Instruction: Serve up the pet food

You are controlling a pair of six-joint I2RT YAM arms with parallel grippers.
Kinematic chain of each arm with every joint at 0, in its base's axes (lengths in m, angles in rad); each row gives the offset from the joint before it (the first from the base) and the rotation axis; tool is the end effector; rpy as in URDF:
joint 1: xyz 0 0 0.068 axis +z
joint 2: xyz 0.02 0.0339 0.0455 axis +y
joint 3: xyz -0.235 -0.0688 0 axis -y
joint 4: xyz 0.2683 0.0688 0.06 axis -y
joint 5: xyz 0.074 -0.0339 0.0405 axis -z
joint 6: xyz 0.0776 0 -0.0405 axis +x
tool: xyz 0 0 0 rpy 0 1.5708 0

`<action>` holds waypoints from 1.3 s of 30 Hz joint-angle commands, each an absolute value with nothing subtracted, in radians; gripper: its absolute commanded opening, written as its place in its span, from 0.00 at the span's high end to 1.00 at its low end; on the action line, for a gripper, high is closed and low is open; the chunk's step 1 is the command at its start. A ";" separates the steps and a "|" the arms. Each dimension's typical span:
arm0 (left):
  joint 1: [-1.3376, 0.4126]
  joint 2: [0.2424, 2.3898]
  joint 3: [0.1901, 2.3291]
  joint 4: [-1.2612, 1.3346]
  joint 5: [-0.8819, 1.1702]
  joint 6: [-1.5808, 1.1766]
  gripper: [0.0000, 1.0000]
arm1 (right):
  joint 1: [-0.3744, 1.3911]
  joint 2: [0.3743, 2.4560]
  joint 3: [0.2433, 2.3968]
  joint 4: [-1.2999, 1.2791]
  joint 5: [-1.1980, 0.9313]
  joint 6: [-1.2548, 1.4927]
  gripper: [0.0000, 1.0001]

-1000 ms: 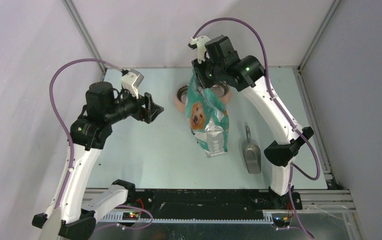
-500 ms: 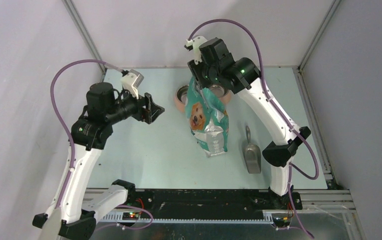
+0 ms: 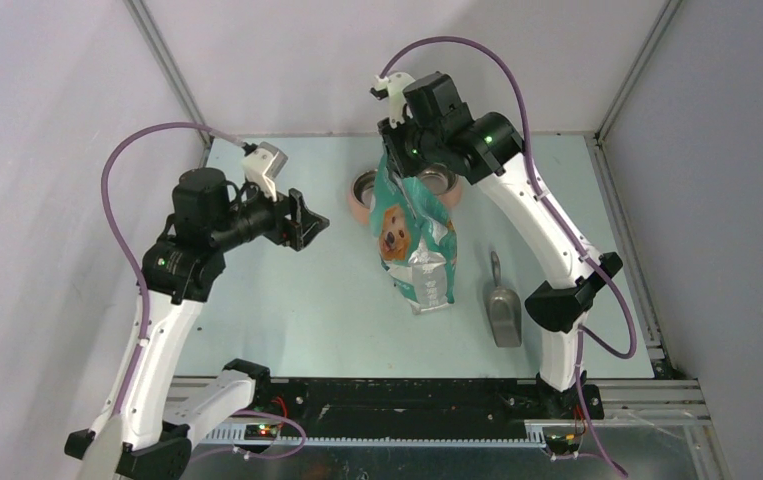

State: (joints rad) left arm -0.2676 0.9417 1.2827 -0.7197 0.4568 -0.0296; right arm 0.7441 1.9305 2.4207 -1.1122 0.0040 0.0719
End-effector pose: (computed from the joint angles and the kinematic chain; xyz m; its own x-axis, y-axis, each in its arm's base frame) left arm 0.2301 -0.0986 0.3967 -0.3751 0.0753 -0.9239 0.6217 0.7597 -0.1905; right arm 0.3198 0.2940 0.4244 -0.4760 -0.3406 -0.8108 -0.6424 0.7643 0.0561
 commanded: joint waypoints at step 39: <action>-0.486 1.452 1.590 -0.423 0.318 -0.867 0.34 | 0.693 1.754 2.341 -1.166 -0.144 0.005 0.83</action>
State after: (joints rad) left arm -0.4805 1.4826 1.6066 -0.4728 0.3153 -0.8402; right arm 0.6724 1.8404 2.3638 -1.1484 -0.1318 0.0246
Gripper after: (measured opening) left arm 0.665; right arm 0.119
